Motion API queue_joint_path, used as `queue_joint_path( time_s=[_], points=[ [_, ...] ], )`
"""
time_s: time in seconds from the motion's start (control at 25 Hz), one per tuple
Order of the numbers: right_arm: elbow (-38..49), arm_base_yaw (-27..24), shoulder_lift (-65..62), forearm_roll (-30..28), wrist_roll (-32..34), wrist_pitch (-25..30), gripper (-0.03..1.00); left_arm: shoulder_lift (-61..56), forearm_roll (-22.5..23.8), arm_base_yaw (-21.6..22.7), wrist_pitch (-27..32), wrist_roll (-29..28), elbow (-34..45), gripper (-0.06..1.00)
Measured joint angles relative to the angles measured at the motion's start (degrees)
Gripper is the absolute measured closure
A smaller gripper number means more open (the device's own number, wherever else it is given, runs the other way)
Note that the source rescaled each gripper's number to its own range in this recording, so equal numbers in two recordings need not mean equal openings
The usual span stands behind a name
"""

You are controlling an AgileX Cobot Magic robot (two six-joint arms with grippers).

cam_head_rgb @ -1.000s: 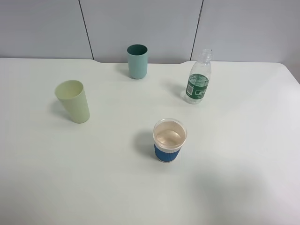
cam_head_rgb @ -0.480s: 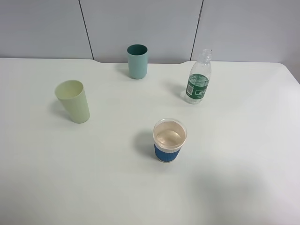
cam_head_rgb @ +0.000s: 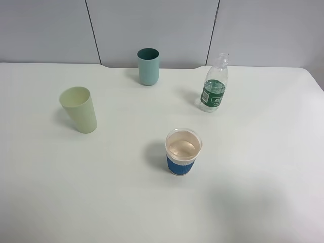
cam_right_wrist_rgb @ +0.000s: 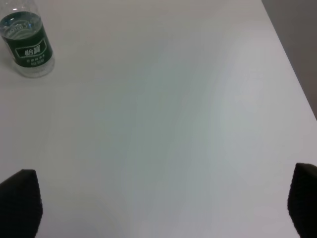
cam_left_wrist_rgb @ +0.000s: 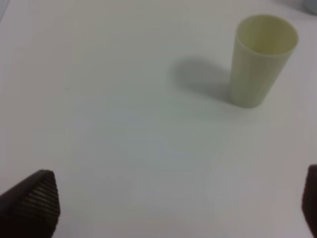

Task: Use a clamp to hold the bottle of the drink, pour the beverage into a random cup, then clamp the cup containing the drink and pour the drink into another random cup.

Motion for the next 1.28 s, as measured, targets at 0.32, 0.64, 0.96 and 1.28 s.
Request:
queue_joint_path(
  time_s=[0.32,0.64,0.96,1.28],
  points=[
    [0.0,0.0,0.0,0.0,0.0,0.0,-0.03,0.0,0.0,0.0,0.0,0.0,0.0,-0.05],
    [0.0,0.0,0.0,0.0,0.0,0.0,-0.03,0.0,0.0,0.0,0.0,0.0,0.0,-0.05],
    [0.0,0.0,0.0,0.0,0.1,0.0,-0.03,0.0,0.0,0.0,0.0,0.0,0.0,-0.05],
    [0.0,0.0,0.0,0.0,0.2,0.0,-0.03,0.0,0.0,0.0,0.0,0.0,0.0,-0.05]
  ],
)
